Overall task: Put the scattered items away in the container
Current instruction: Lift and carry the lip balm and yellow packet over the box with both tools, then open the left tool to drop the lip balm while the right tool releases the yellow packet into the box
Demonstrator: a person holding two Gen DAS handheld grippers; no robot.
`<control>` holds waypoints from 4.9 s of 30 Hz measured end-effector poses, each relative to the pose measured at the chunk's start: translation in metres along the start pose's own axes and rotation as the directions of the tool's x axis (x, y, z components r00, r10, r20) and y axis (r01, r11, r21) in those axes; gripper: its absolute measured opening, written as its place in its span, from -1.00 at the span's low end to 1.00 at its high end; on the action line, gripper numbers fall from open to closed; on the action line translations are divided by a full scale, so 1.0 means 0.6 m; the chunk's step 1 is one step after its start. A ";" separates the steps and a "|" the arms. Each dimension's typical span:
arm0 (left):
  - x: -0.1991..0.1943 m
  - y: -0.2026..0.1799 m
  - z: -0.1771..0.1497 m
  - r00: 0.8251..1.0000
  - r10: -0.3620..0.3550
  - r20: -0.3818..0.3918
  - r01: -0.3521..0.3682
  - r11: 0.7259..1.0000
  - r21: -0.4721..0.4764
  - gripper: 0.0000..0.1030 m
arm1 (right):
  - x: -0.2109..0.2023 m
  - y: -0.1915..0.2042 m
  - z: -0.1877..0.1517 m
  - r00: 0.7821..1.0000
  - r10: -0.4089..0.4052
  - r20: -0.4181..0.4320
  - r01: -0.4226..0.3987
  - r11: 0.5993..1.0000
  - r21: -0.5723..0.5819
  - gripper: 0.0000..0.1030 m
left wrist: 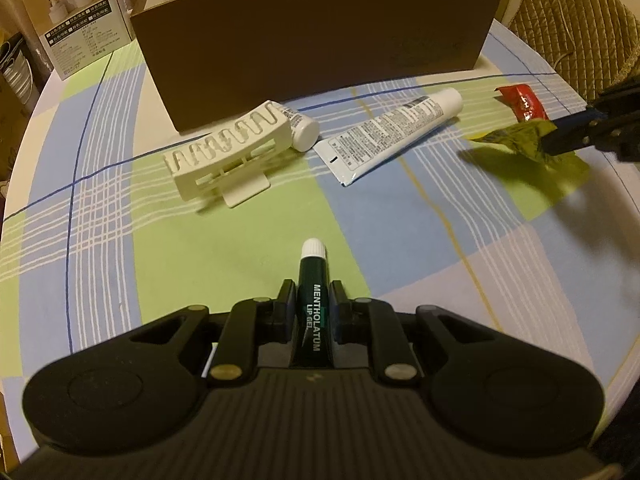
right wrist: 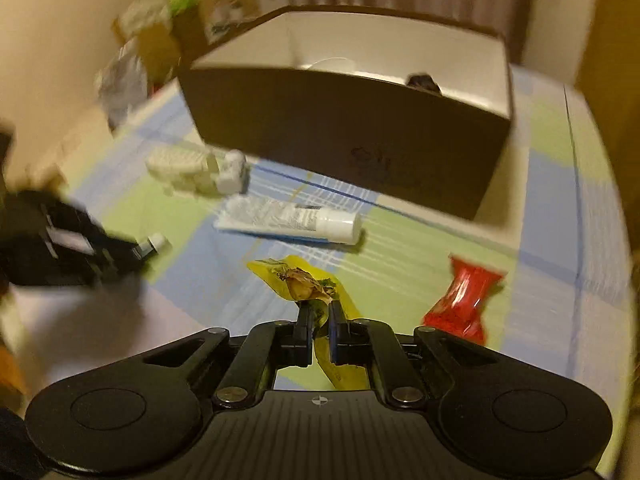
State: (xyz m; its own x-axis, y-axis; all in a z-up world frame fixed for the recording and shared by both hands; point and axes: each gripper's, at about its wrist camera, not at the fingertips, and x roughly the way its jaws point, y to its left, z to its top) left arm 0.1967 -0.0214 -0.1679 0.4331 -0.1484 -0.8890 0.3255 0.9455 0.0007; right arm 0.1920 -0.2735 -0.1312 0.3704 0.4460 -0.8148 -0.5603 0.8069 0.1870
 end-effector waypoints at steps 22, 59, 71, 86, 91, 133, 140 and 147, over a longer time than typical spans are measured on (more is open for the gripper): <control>-0.011 -0.002 0.010 1.000 -0.014 -0.020 0.014 1.000 -0.001 -0.93 | -0.047 -0.042 0.020 0.995 0.066 0.076 -0.082 0.969 0.231 -0.81; -0.101 -0.003 0.067 0.989 -0.039 0.145 0.038 0.999 0.010 -0.77 | -0.064 -0.033 0.034 0.995 0.045 0.090 -0.062 0.980 0.190 -0.81; -0.160 0.004 0.121 0.968 -0.033 0.249 0.021 0.998 0.053 -0.77 | -0.099 -0.039 0.076 0.989 0.054 0.136 -0.073 0.988 0.135 -0.81; -0.195 0.020 0.229 0.932 0.005 0.363 -0.043 0.994 0.098 -0.77 | -0.144 -0.047 0.182 0.962 0.085 0.260 -0.101 0.994 0.049 -0.81; -0.192 0.025 0.269 0.923 0.024 0.385 -0.074 0.991 0.114 -0.77 | -0.138 -0.056 0.222 0.957 0.071 0.281 -0.080 0.997 0.020 -0.81; 0.095 0.130 0.417 0.984 0.172 0.056 -0.173 0.985 0.021 -0.49 | 0.075 -0.186 0.336 0.991 -0.088 0.105 0.059 0.965 0.254 -0.81; 0.067 0.130 0.411 0.985 0.149 0.089 -0.149 0.989 -0.016 -0.37 | 0.076 -0.180 0.332 0.986 -0.122 0.113 0.091 0.965 0.246 -0.80; 0.033 0.132 0.397 0.984 0.129 0.125 -0.122 0.991 -0.061 -0.31 | 0.068 -0.172 0.337 0.987 -0.097 0.130 0.066 0.972 0.224 -0.80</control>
State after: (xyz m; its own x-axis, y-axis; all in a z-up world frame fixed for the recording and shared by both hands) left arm 0.4309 -0.0187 -0.0763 0.5734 -0.0600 -0.8171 0.2177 0.9726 0.0814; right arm 0.4147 -0.2601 -0.0723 0.5163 0.4125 -0.7505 -0.3546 0.9007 0.2511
